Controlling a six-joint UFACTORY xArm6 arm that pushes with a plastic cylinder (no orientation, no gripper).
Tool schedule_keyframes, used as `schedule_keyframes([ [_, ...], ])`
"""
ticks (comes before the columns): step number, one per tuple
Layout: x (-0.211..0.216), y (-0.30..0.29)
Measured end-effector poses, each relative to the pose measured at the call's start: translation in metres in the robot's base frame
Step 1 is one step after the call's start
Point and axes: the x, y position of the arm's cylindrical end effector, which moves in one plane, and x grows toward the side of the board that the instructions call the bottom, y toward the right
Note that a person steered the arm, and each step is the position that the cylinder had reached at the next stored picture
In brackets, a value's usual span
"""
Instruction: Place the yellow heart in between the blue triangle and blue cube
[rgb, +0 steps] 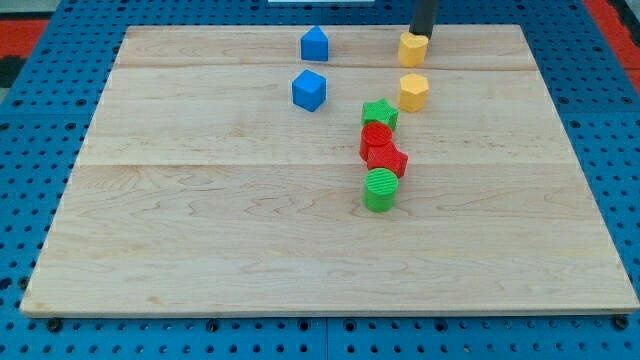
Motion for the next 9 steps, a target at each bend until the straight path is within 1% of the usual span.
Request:
schedule_keyframes([
  [1,-0.005,0.017],
  [2,-0.018,0.048],
  [3,0.006,0.038],
  [4,0.006,-0.040],
  [5,0.006,-0.052],
  [6,-0.008,0.006],
  [7,-0.005,0.034],
  [9,0.046,-0.013],
])
